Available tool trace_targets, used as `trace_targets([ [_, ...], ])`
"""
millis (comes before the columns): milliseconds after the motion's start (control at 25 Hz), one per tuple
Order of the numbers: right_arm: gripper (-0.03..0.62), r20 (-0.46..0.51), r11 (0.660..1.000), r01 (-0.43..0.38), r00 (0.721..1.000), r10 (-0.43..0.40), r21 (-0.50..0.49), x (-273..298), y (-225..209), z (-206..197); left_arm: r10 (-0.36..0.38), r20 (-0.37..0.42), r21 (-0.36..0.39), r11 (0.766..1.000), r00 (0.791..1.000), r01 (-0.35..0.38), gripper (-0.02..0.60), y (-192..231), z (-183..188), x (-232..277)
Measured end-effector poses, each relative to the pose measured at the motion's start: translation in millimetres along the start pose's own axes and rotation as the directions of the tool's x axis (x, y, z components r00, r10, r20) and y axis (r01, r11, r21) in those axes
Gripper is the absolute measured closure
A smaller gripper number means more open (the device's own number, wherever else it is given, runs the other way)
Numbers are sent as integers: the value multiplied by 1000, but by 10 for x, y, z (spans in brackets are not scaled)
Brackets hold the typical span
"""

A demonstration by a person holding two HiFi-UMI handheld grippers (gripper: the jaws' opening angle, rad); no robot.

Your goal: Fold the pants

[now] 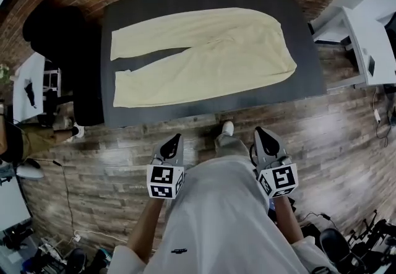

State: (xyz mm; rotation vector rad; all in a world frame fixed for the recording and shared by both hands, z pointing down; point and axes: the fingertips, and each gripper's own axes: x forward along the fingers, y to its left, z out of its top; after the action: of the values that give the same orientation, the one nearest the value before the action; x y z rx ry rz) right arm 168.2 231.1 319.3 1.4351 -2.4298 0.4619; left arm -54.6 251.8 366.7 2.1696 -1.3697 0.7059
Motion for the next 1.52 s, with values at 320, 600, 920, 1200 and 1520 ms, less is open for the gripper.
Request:
trace_targets([
  [320, 557, -63, 978, -71, 996, 59, -198, 467, -755, 154, 35, -82, 174, 985, 996, -21, 581, -175, 319, 676],
  [600, 535, -108, 980, -72, 993, 52, -187, 708, -915, 180, -31, -136, 290, 955, 990, 70, 581, -225, 351, 1001],
  [920, 502, -201, 953, -19, 979, -44, -301, 852, -1025, 115, -102, -173, 414, 895, 980, 166, 580, -64, 422, 1365],
  [1200, 493, -235, 955, 22, 967, -95, -295, 1015, -1074, 60, -167, -205, 489, 836, 964, 249, 553, -22, 262, 1706],
  [1520, 493, -273, 982, 70, 955, -116, -174, 1070, -1077, -80, -163, -305, 553, 772, 938, 314, 490, -81, -90, 2196],
])
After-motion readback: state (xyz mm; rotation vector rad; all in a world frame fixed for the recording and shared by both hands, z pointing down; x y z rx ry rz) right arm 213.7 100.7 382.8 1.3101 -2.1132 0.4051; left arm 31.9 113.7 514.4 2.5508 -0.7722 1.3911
